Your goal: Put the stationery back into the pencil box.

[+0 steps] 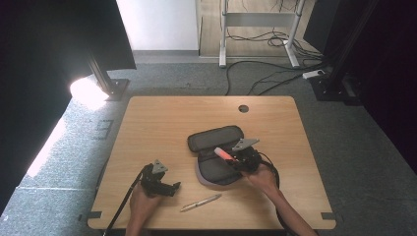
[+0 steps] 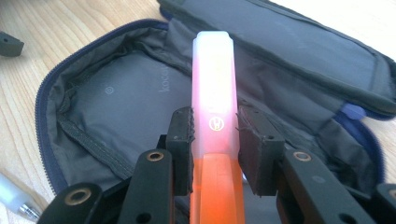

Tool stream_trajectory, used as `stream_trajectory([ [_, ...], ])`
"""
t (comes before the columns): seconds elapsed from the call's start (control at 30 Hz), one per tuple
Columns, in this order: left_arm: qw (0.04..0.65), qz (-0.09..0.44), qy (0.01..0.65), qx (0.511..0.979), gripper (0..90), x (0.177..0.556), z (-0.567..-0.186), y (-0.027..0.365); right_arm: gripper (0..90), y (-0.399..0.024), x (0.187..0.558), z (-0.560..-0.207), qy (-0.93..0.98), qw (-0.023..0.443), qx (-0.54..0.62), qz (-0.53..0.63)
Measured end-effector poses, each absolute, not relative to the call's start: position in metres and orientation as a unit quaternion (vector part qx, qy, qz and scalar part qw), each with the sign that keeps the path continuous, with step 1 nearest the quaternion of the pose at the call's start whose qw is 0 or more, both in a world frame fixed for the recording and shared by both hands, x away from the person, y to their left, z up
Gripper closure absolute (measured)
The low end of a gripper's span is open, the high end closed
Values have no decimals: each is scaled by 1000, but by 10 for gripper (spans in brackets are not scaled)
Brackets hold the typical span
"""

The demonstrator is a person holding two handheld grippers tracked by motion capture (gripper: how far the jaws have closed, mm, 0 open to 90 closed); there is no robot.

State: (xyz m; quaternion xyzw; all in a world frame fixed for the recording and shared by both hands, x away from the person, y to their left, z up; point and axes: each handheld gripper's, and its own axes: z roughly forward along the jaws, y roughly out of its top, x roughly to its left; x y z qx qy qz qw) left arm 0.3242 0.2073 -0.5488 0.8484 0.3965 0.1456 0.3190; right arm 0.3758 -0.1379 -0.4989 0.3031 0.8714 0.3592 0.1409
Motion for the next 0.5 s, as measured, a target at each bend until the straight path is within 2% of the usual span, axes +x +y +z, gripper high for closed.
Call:
stream_trajectory([
  [0.5, 319, 146, 396, 848, 0, 324, -549, 207, 655, -117, 377, -518, 883, 128, 290, 346],
])
